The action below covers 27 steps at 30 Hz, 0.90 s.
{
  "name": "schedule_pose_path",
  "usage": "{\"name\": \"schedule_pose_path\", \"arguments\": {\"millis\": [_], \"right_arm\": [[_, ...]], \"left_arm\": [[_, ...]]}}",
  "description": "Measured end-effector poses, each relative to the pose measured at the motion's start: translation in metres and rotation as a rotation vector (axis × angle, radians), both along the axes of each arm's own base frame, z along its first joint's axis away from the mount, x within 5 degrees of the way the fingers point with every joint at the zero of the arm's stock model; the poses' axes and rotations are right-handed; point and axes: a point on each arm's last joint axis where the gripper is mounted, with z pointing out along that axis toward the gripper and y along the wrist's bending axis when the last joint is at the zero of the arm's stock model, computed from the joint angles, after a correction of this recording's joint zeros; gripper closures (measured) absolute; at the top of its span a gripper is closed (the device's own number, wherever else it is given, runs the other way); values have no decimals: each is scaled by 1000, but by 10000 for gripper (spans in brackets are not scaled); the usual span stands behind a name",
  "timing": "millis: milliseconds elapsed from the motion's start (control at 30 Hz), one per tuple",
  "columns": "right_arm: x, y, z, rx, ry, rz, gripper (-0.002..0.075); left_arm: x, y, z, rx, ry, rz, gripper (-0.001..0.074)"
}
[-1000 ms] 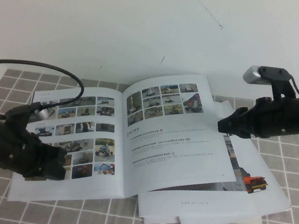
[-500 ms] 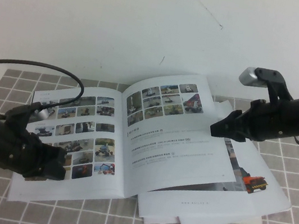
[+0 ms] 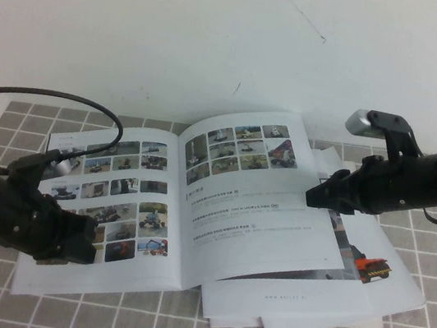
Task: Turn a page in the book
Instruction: Open the closed book
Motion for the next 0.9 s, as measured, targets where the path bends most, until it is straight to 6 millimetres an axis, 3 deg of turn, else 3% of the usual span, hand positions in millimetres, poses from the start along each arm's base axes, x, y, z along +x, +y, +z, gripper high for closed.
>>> {"name": "schedule_pose_path", "arguments": {"millis": [900], "right_arm": [[2, -1, 0, -11, -17, -19, 457]], "left_arm": [[0, 0, 0, 0, 0, -3, 738]]}}
